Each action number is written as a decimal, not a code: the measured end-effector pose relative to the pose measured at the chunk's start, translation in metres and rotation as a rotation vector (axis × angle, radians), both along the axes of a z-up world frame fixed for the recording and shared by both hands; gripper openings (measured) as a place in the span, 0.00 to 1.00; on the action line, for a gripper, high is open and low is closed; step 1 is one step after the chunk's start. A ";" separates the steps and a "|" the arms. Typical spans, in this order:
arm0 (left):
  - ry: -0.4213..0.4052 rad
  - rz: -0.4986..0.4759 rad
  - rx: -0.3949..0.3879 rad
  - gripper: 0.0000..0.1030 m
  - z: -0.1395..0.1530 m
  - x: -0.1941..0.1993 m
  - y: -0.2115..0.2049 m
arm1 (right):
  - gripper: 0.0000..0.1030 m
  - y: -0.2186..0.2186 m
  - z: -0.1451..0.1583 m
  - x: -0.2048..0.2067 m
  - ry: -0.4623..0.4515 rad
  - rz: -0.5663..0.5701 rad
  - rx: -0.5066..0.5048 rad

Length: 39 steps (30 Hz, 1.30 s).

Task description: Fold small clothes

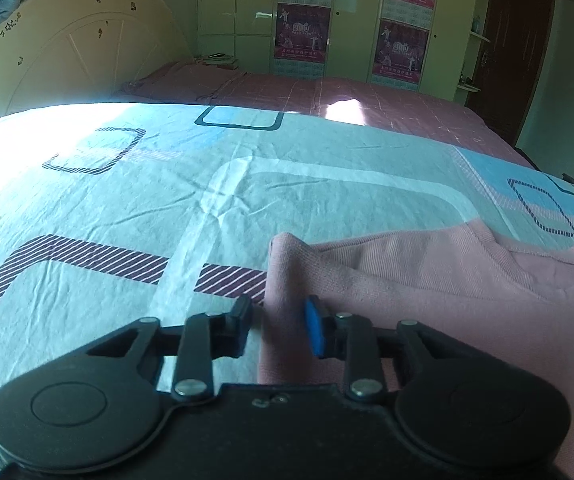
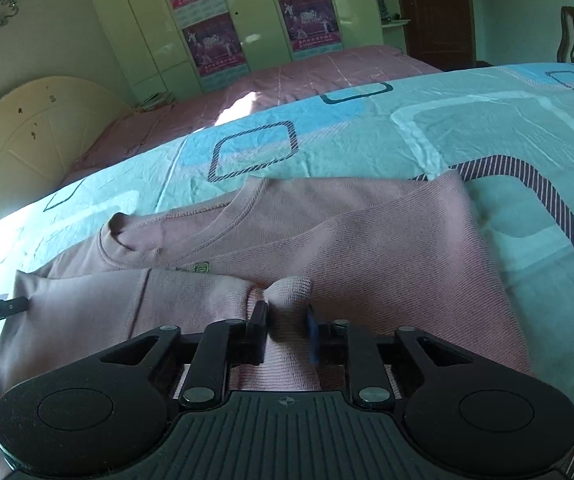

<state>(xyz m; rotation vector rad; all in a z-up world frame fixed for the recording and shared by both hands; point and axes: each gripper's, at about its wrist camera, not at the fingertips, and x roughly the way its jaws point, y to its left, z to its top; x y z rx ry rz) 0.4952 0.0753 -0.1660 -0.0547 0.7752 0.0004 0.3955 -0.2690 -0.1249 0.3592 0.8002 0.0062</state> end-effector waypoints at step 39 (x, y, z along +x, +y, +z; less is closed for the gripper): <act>-0.002 0.018 0.034 0.27 -0.002 0.000 -0.023 | 0.49 0.031 -0.002 0.004 -0.002 0.080 -0.143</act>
